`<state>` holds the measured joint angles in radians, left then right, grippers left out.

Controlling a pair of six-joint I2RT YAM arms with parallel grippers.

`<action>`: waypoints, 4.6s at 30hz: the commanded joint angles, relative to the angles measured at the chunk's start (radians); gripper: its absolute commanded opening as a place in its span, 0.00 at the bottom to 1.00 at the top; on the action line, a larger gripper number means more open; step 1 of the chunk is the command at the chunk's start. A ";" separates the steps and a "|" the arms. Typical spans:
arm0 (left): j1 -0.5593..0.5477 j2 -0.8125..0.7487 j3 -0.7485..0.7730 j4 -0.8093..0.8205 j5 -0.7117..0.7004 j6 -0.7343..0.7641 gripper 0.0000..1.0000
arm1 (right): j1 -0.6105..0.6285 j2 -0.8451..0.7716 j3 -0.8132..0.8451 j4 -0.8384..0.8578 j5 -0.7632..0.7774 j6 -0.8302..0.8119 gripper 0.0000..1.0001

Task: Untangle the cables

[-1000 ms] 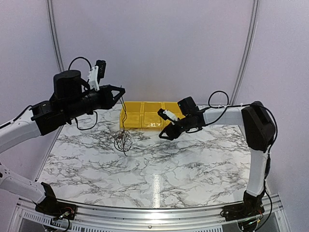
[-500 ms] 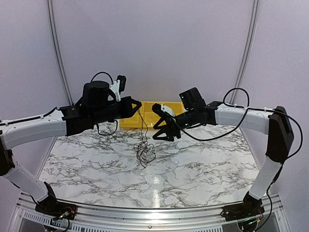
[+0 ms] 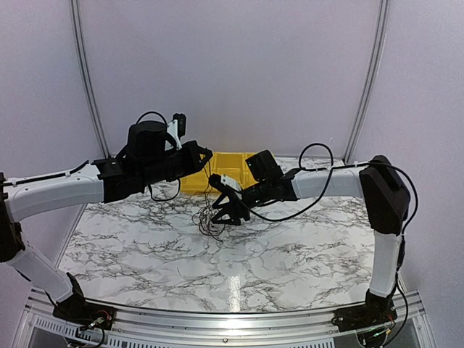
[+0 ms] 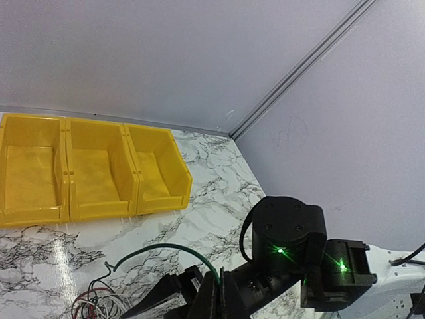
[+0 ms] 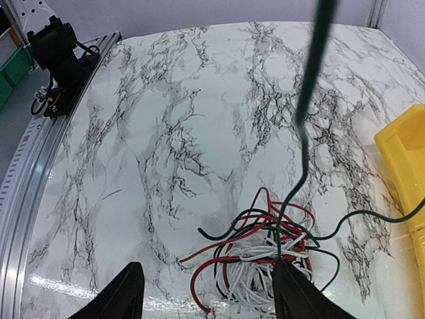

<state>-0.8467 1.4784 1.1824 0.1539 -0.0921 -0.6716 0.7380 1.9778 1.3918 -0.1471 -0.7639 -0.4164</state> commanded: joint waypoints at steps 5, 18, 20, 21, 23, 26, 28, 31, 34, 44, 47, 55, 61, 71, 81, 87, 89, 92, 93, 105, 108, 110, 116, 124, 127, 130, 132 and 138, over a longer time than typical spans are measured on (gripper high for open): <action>-0.005 -0.014 -0.014 0.038 -0.037 -0.020 0.00 | 0.016 0.123 0.069 0.251 -0.015 0.156 0.64; -0.005 -0.054 0.022 0.029 -0.046 -0.026 0.00 | 0.038 0.338 0.197 0.256 0.287 0.354 0.34; -0.005 -0.073 0.034 0.022 -0.051 -0.024 0.00 | 0.038 0.360 0.204 0.253 0.295 0.376 0.25; -0.005 -0.082 0.039 0.020 -0.053 -0.024 0.00 | 0.038 0.368 0.207 0.249 0.300 0.381 0.23; -0.005 -0.100 0.049 0.016 -0.049 -0.027 0.00 | 0.038 0.378 0.210 0.243 0.314 0.387 0.20; -0.005 -0.126 0.089 -0.001 -0.044 -0.012 0.00 | 0.038 0.383 0.208 0.228 0.347 0.385 0.18; -0.005 -0.143 0.134 -0.022 -0.042 0.012 0.00 | 0.037 0.378 0.200 0.222 0.352 0.383 0.18; -0.008 -0.167 0.224 -0.058 -0.033 0.065 0.00 | 0.036 0.360 0.180 0.214 0.355 0.381 0.18; -0.014 -0.187 0.304 -0.087 -0.036 0.120 0.00 | 0.030 0.331 0.146 0.204 0.358 0.376 0.18; -0.014 -0.215 0.271 -0.103 -0.069 0.182 0.00 | -0.011 0.019 -0.118 0.043 0.301 0.175 0.21; -0.014 -0.208 0.213 -0.078 -0.041 0.193 0.00 | -0.033 -0.120 -0.188 -0.021 0.203 0.101 0.28; -0.014 -0.167 0.042 0.008 0.061 0.216 0.00 | -0.104 -0.336 -0.180 -0.230 0.088 -0.013 0.49; -0.015 -0.088 0.005 0.020 0.169 0.253 0.00 | -0.147 -0.320 -0.050 -0.274 0.067 0.037 0.56; -0.017 0.026 0.077 0.000 0.344 0.246 0.00 | -0.156 -0.231 0.146 -0.307 -0.017 0.117 0.67; -0.019 0.055 0.149 -0.037 0.377 0.252 0.00 | -0.184 -0.174 0.147 -0.285 0.067 0.181 0.49; -0.019 0.044 0.139 -0.056 0.343 0.253 0.00 | -0.263 -0.161 0.141 -0.249 0.027 0.231 0.00; -0.020 0.029 0.130 -0.074 0.292 0.256 0.00 | -0.291 -0.164 0.134 -0.243 0.095 0.229 0.00; -0.019 -0.021 0.092 -0.072 0.200 0.279 0.00 | -0.342 -0.171 0.119 -0.241 0.189 0.236 0.00; -0.019 -0.036 0.082 -0.070 0.176 0.286 0.00 | -0.358 -0.173 0.112 -0.236 0.216 0.247 0.00; 0.038 0.086 0.311 -0.194 0.061 0.375 0.00 | -0.419 -0.214 0.129 -0.317 0.071 0.098 0.54; 0.083 0.146 0.406 -0.219 0.086 0.363 0.00 | -0.422 -0.282 0.051 -0.325 0.089 0.015 0.58; 0.121 0.176 0.456 -0.231 0.127 0.349 0.00 | -0.433 -0.340 -0.022 -0.305 0.093 -0.013 0.58; 0.199 0.258 0.598 -0.263 0.153 0.376 0.00 | -0.506 -0.472 -0.262 -0.213 0.003 -0.040 0.59; 0.254 0.384 0.754 -0.310 0.052 0.540 0.00 | -0.564 -0.485 -0.338 -0.158 -0.012 -0.048 0.60; 0.267 0.431 0.797 -0.310 0.019 0.594 0.00 | -0.564 -0.456 -0.319 -0.173 -0.015 -0.059 0.60; 0.284 0.475 0.834 -0.309 0.016 0.611 0.00 | -0.565 -0.432 -0.307 -0.192 -0.006 -0.068 0.60; 0.294 0.506 0.864 -0.309 0.021 0.631 0.00 | -0.565 -0.429 -0.313 -0.183 -0.006 -0.063 0.60; 0.322 0.592 0.970 -0.309 0.007 0.724 0.00 | -0.565 -0.420 -0.316 -0.162 -0.044 -0.039 0.59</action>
<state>-0.5426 2.0312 2.0777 -0.1513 -0.0605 -0.0357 0.1802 1.5520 1.0485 -0.3328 -0.7734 -0.4641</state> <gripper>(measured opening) 0.014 0.594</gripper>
